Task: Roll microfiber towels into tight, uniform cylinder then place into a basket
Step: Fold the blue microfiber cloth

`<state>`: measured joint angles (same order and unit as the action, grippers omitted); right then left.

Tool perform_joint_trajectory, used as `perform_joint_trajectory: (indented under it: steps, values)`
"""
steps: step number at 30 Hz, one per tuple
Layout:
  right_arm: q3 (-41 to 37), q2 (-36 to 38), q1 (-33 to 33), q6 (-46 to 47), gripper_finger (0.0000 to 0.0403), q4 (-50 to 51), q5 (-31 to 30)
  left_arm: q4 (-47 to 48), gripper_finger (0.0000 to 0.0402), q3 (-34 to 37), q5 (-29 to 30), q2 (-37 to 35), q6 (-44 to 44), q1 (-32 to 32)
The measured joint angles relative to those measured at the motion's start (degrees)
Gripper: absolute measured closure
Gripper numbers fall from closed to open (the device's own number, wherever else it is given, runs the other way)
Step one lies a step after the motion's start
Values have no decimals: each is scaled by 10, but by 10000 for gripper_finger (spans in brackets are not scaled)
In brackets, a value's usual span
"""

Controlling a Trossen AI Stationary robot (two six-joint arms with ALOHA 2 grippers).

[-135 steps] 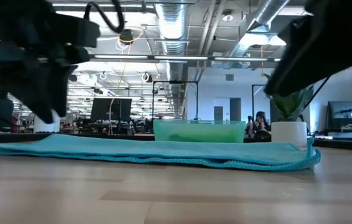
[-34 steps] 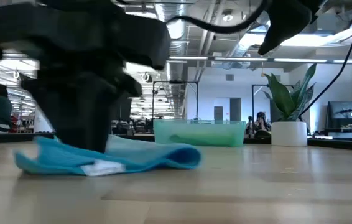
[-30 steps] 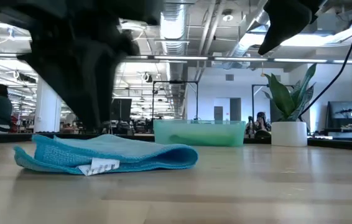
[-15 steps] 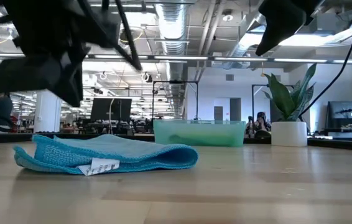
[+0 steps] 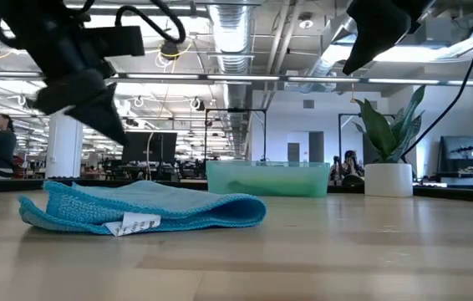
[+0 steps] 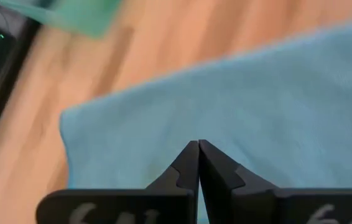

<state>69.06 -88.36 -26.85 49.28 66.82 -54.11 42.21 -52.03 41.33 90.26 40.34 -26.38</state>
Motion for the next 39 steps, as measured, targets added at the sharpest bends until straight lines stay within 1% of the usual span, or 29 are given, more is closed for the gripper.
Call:
perform_joint_trajectory:
  steps: [3,5,8,11,16,18,22,24,26,28,34,36,39]
  values:
    - [0,0,0,0,284,-1,0,-92,398,50,28,-42,-14,24]
    - [0,0,0,-1,284,-1,0,-138,398,72,30,-57,-24,43]
    - [0,0,0,-2,284,-2,0,-196,398,95,30,-60,-34,72]
    - [0,0,0,-2,284,-2,0,-232,397,104,31,-51,-44,99]
    - [0,0,0,-3,284,-1,0,-241,397,104,26,-38,-18,133]
    - [0,0,0,-3,284,-1,0,-226,397,105,21,-38,-9,141]
    - [0,0,0,-3,284,0,0,-220,397,105,-31,-17,24,160]
    - [0,0,0,-3,284,-1,0,-234,397,104,-59,2,30,169]
    - [0,0,2,-9,284,-5,0,-235,397,104,-79,18,29,177]
    - [0,0,4,-15,284,-8,0,-249,397,104,-84,34,28,185]
    - [0,0,12,-18,284,-14,0,-255,397,102,-105,46,30,199]
    - [0,0,16,-18,284,-14,0,-275,397,102,-122,56,14,203]
    - [0,0,20,-18,284,-16,0,-308,397,101,-135,72,-33,204]
